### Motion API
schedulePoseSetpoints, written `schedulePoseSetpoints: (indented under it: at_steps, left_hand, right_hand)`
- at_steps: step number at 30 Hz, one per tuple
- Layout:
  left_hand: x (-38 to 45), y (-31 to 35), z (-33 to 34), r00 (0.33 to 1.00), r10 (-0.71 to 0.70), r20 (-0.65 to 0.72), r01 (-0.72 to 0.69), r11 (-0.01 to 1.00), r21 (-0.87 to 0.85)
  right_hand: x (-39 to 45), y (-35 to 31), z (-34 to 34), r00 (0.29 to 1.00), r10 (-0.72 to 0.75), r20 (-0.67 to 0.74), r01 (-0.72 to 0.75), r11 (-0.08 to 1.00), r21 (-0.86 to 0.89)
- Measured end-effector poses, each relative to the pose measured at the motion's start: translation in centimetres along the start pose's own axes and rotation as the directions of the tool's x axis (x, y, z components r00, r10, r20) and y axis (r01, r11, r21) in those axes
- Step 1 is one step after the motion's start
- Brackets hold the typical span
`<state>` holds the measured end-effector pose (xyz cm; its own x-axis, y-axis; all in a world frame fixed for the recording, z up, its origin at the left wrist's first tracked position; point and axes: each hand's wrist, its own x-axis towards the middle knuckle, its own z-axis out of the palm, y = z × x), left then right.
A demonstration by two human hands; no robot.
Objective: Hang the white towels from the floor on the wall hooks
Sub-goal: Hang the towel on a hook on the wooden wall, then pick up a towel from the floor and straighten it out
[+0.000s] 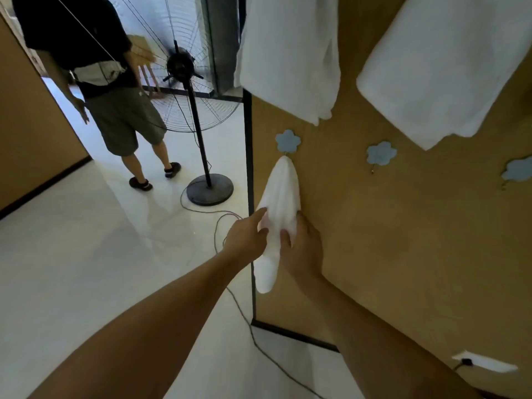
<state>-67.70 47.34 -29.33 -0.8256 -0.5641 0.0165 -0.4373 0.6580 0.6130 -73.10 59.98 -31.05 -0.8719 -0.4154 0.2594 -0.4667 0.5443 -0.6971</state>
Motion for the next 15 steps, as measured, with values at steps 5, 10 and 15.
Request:
schedulePoseSetpoints:
  at_steps: [5, 10, 15]
  left_hand:
    - [-4.6, -1.5, -3.4, 0.996, 0.058, -0.061, -0.058, 0.998, 0.003]
    - [-10.9, -5.4, -9.0, 0.983, 0.076, -0.167, -0.069, 0.997, 0.044]
    - [-20.2, -12.6, -17.9, 0.958, 0.027, -0.286, 0.017, 0.988, 0.150]
  right_hand:
    - [-3.5, -3.3, -1.2, 0.994, 0.106, 0.009, -0.103, 0.979, -0.176]
    - [-8.7, -9.3, -0.5, 0.997, 0.045, 0.069, -0.026, 0.967, -0.253]
    - [-16.1, -18.4, 3.4, 0.968, -0.155, 0.195, 0.193, 0.962, -0.193]
